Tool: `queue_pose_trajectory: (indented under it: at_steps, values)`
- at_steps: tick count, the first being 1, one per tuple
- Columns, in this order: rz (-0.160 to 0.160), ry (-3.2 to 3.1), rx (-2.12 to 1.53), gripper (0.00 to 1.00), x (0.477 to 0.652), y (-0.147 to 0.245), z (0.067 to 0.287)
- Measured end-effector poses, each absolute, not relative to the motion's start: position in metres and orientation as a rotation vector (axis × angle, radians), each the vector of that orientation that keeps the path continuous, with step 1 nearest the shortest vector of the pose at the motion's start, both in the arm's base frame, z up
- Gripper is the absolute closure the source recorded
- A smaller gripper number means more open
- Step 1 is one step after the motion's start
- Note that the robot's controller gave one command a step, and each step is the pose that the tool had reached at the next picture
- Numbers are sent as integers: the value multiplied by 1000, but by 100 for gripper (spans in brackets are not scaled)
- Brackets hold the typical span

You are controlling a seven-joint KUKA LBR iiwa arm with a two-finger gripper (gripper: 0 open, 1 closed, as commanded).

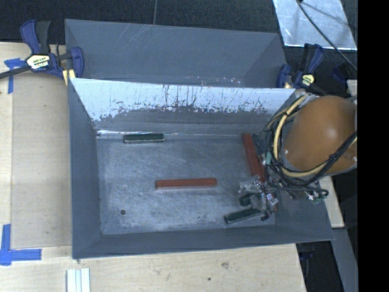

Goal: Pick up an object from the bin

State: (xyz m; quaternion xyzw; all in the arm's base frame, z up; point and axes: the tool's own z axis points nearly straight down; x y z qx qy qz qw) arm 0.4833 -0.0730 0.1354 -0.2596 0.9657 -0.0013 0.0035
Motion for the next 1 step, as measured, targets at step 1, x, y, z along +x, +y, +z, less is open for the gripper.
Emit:
queue_pose_trajectory:
  at_steps: [1]
  values:
    - [-8, 3039, -747, 100, 497, -85, 237]
